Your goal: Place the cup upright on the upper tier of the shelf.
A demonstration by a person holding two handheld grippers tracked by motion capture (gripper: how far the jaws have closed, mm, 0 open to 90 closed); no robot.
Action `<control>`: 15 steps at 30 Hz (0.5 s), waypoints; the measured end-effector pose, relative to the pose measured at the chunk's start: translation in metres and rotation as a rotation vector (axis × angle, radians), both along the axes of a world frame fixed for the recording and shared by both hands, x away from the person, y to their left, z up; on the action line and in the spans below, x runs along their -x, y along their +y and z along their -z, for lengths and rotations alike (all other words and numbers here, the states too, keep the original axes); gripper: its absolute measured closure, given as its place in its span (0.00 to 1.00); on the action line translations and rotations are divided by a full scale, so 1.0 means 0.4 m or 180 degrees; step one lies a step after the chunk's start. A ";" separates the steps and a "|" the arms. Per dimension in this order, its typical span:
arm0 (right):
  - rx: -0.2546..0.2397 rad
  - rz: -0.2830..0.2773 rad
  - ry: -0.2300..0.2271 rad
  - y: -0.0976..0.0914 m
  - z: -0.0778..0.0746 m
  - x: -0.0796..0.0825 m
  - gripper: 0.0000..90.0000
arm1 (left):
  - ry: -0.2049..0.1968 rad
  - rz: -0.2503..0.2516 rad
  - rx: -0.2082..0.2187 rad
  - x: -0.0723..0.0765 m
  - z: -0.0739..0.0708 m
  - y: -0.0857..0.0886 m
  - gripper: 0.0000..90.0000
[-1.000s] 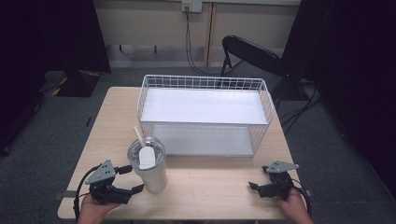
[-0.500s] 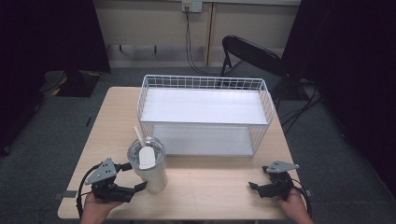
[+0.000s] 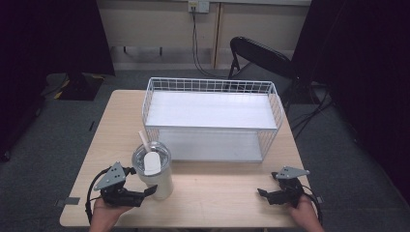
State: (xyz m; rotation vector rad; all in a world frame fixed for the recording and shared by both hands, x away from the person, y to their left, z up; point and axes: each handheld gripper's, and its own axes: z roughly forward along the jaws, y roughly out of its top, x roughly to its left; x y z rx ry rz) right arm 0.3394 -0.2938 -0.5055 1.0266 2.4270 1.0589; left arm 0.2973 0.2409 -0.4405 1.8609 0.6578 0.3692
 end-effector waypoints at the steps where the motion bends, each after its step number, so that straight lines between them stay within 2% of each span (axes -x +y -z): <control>1: 0.0000 0.0000 -0.0001 0.000 0.000 0.000 0.12 | 0.0003 0.0012 0.0007 -0.002 0.002 0.000 0.17; 5: 0.0000 0.0002 0.0001 0.000 0.000 0.000 0.12 | -0.0002 0.0000 0.0039 -0.005 0.006 -0.005 0.15; 7: 0.0000 0.0000 0.0000 0.000 0.000 0.000 0.12 | 0.0016 0.0004 0.0100 -0.009 0.009 -0.008 0.14; 15: 0.0000 0.0000 -0.0001 0.000 0.000 0.000 0.12 | -0.0010 0.0010 0.0150 -0.023 0.014 -0.022 0.10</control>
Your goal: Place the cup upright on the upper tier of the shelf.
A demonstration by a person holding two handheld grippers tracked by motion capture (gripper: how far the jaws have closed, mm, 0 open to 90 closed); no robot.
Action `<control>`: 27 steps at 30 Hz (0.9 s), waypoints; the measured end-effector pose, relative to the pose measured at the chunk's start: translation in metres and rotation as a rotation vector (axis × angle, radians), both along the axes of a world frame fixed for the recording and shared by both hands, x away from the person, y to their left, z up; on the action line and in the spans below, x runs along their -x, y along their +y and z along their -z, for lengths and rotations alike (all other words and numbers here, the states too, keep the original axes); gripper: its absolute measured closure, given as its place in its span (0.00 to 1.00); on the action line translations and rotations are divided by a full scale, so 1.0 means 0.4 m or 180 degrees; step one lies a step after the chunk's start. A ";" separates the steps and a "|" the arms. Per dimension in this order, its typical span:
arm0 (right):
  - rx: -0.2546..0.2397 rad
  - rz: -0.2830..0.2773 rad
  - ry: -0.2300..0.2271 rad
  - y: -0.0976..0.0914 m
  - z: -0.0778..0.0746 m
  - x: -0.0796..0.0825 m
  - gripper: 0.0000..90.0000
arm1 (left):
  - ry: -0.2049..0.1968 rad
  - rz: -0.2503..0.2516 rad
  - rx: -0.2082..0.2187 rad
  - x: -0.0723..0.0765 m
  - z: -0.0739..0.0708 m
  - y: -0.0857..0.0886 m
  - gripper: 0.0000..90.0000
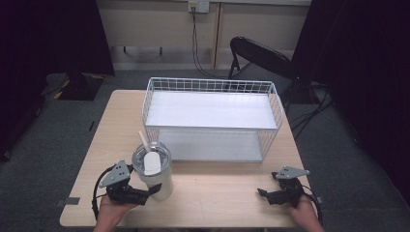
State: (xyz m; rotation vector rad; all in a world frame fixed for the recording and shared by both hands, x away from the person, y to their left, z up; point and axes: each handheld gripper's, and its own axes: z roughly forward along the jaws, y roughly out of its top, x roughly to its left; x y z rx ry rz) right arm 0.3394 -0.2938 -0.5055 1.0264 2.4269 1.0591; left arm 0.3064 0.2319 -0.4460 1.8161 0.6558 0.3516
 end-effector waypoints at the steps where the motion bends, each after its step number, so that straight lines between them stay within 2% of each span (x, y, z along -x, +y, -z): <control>1: 0.0000 0.0000 0.0000 0.000 0.000 0.000 0.12 | -0.0012 0.0005 -0.0002 -0.001 0.001 -0.001 0.10; 8: 0.0000 0.0001 0.0001 0.000 0.000 0.000 0.12 | -0.0015 0.0027 0.0073 -0.012 0.009 -0.008 0.08; 15: 0.0000 0.0001 0.0000 0.000 0.000 0.000 0.12 | -0.0019 0.0015 0.0092 -0.019 0.012 -0.023 0.05; 21: 0.0000 0.0001 0.0000 0.000 0.000 0.000 0.12 | -0.0087 0.0030 0.0249 -0.027 0.026 -0.028 0.04; 23: 0.0000 0.0001 0.0001 0.000 0.000 0.000 0.12 | -0.0142 0.0058 0.0335 -0.030 0.031 -0.030 0.04; 27: 0.0000 0.0001 0.0001 0.000 0.000 0.000 0.12 | -0.0290 0.0108 0.0397 -0.034 0.038 -0.032 0.04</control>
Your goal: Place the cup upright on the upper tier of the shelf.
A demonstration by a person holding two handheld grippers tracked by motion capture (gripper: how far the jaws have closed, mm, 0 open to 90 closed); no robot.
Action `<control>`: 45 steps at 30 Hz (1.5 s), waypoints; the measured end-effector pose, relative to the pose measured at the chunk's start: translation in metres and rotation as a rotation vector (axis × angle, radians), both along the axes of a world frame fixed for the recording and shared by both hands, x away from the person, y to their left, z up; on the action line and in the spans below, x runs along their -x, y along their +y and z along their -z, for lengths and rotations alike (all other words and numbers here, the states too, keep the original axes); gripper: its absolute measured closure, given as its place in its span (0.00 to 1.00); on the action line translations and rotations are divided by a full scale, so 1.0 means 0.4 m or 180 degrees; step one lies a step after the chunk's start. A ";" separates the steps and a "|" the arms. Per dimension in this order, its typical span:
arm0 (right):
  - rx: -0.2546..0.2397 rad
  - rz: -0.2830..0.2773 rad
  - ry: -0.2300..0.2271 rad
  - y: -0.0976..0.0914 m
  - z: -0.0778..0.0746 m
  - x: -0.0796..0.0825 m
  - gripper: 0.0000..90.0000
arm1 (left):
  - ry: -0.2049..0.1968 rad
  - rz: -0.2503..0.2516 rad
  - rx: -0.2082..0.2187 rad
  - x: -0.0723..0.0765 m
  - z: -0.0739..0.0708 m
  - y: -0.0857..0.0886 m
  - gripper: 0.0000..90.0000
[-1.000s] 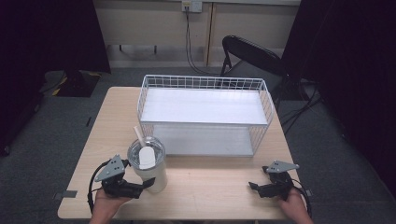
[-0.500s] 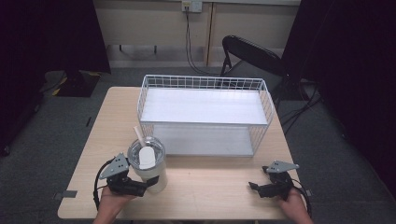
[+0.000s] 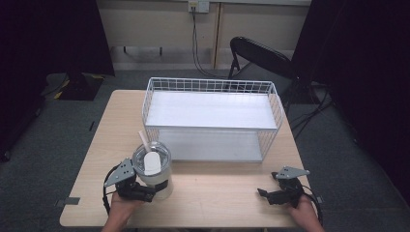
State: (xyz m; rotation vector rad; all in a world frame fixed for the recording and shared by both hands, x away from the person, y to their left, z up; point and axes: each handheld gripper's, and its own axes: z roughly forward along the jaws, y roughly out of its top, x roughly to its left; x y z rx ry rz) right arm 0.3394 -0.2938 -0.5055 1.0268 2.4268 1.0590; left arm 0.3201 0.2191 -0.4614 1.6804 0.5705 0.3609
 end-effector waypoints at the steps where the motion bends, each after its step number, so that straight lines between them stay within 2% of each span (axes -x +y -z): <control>1: 0.0000 0.0000 -0.0001 0.000 0.000 0.000 0.12 | -0.0012 -0.0001 0.0042 0.000 0.001 -0.001 0.04; 5: -0.0001 0.0000 0.0000 0.000 0.000 0.000 0.12 | -0.0153 0.0023 0.0109 -0.006 0.007 -0.008 0.04; 7: 0.0000 0.0000 0.0000 0.000 0.000 0.000 0.12 | -0.0180 0.0023 0.0155 -0.006 0.011 -0.010 0.04; 12: 0.0000 0.0000 0.0000 0.000 0.000 0.000 0.12 | -0.0276 0.0033 0.0093 -0.004 0.015 -0.007 0.07; 18: -0.0001 0.0000 0.0000 0.000 0.000 0.000 0.12 | -0.0280 0.0021 0.0130 -0.003 0.017 -0.009 0.08; 23: -0.0001 -0.0001 0.0000 0.000 0.000 0.000 0.12 | -0.0242 -0.0021 0.0097 0.000 0.013 -0.008 0.08; 25: -0.0001 0.0000 0.0001 0.000 0.000 0.000 0.12 | -0.0274 -0.0058 0.0078 0.003 0.014 -0.012 0.08; 26: -0.0001 0.0001 0.0001 0.000 0.000 0.000 0.12 | -0.0252 -0.0087 0.0115 0.006 0.015 -0.016 0.08; 27: 0.0000 0.0000 0.0000 0.000 0.000 0.000 0.12 | -0.0302 -0.0078 0.0041 0.005 0.013 -0.014 0.08; 31: -0.0001 0.0000 0.0001 0.000 0.000 0.000 0.12 | -0.0317 -0.0113 0.0062 0.010 0.009 -0.020 0.08; 34: -0.0002 0.0001 0.0001 0.000 0.000 0.000 0.12 | -0.0360 -0.0121 0.0120 0.013 -0.001 -0.017 0.08; 39: -0.0001 0.0000 0.0001 0.000 0.000 0.000 0.12 | -0.0346 -0.0167 0.0221 0.019 -0.024 -0.014 0.08; 45: -0.0001 0.0000 0.0001 0.000 0.000 0.000 0.12 | -0.0342 -0.0207 0.0200 0.019 -0.057 -0.011 0.08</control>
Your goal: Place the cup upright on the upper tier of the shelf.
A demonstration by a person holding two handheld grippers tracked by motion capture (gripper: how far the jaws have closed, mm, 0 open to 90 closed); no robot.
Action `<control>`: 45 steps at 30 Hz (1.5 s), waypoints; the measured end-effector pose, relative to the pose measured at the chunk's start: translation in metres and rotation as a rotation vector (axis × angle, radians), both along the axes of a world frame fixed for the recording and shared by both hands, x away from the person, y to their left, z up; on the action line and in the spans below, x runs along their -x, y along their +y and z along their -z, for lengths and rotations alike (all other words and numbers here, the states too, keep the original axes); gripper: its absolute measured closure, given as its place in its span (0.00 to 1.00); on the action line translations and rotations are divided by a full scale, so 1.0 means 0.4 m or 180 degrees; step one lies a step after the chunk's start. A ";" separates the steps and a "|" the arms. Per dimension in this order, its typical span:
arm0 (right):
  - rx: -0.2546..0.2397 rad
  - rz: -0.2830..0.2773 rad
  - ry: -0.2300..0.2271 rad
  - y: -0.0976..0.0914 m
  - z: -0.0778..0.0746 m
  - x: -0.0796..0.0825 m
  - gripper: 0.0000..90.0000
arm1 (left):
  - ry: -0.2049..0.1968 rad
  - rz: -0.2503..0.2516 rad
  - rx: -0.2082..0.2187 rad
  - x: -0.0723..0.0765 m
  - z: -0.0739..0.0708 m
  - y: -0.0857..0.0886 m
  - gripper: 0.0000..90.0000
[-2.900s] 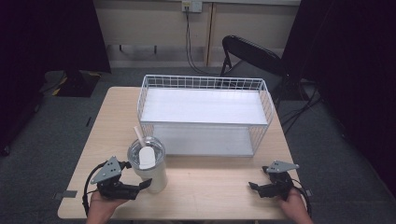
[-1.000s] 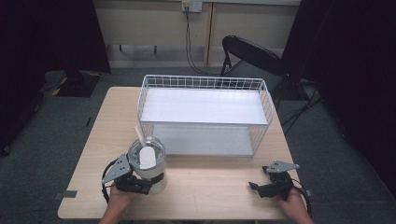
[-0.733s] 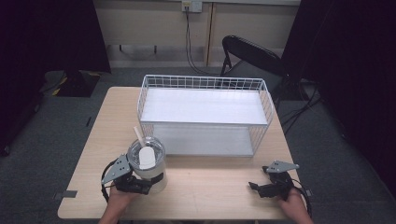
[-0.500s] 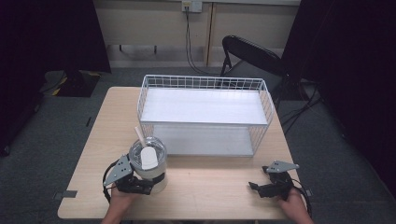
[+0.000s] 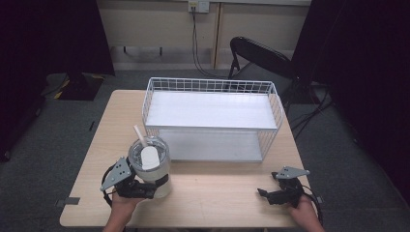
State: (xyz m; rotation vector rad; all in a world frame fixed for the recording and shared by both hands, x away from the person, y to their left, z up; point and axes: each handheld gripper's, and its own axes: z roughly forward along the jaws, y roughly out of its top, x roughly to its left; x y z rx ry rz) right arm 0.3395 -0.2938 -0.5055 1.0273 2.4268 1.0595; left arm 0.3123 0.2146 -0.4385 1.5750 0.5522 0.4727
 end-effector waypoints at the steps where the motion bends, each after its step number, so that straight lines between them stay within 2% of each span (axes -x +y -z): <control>1: 0.0000 0.0000 0.0000 0.000 0.000 0.000 0.12 | 0.0011 -0.0020 -0.0014 0.000 -0.011 -0.001 0.08; 8: -0.0001 0.0000 0.0000 0.000 0.000 0.000 0.12 | 0.0059 -0.0042 -0.0074 -0.004 -0.045 -0.008 0.08; 13: 0.0000 0.0000 0.0000 0.000 0.000 0.000 0.12 | 0.0114 -0.0054 -0.0040 -0.010 -0.065 -0.014 0.08; 19: 0.0000 -0.0001 0.0000 0.000 0.000 0.000 0.12 | 0.0192 -0.0055 -0.0069 -0.022 -0.096 -0.019 0.08; 23: 0.0000 0.0000 0.0000 0.000 0.000 0.000 0.12 | 0.0194 -0.0054 -0.0045 -0.027 -0.111 -0.022 0.08; 26: -0.0001 0.0000 0.0000 0.000 0.000 0.000 0.12 | 0.0191 -0.0051 -0.0086 -0.032 -0.126 -0.023 0.08; 32: -0.0001 0.0000 0.0001 0.000 0.000 0.000 0.12 | 0.0243 -0.0012 -0.0022 -0.043 -0.147 -0.028 0.08; 35: -0.0002 0.0000 0.0002 0.000 0.000 0.000 0.12 | 0.0270 -0.0001 -0.0069 -0.048 -0.159 -0.030 0.08; 45: -0.0003 0.0000 0.0002 0.000 0.000 0.000 0.12 | 0.0331 0.0004 -0.0031 -0.065 -0.201 -0.041 0.08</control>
